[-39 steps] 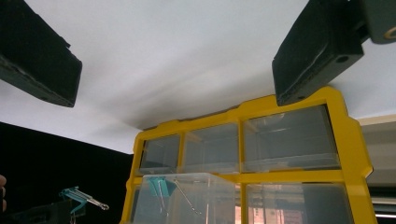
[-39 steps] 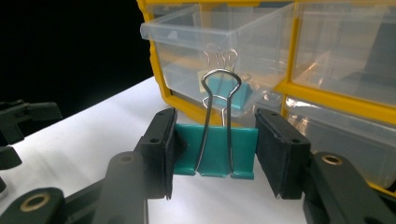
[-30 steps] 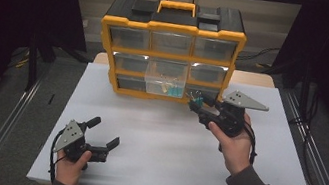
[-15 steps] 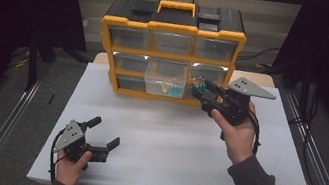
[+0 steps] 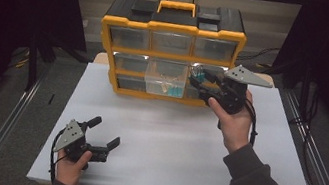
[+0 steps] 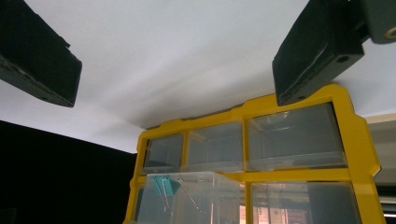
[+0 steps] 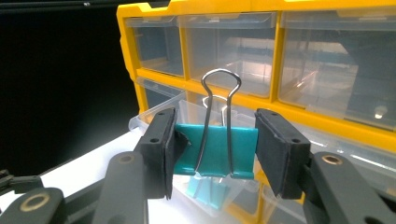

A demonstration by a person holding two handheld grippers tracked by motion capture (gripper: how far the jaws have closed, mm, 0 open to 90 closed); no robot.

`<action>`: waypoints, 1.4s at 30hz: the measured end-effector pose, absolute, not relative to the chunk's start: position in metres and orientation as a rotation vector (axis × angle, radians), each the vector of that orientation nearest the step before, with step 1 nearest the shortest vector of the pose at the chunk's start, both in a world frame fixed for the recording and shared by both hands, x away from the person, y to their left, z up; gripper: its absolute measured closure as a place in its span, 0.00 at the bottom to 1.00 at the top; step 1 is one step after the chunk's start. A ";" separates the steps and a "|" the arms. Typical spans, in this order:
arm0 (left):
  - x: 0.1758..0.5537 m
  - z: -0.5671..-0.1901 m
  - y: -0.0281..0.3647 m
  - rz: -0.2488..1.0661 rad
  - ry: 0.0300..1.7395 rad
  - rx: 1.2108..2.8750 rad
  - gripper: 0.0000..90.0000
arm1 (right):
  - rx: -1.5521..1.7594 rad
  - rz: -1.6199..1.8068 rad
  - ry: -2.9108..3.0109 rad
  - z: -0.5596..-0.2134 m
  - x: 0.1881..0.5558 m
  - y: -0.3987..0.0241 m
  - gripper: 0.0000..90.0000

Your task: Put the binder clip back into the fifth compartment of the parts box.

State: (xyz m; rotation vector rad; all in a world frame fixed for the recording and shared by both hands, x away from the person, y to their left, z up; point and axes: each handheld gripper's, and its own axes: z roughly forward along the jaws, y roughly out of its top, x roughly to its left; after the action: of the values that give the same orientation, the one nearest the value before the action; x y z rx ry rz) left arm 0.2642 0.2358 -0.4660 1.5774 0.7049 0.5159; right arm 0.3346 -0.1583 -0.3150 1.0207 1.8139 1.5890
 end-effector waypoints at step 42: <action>0.265 -0.467 0.235 0.524 0.726 1.566 0.02 | 0.973 1.489 1.878 -0.318 0.380 -0.111 0.56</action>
State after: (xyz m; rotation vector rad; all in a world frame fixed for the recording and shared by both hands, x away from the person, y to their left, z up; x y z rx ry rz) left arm 0.2647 0.2354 -0.4669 1.5664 0.7260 0.5240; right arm 0.3804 -0.1110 -0.3180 0.9735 1.8782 1.4887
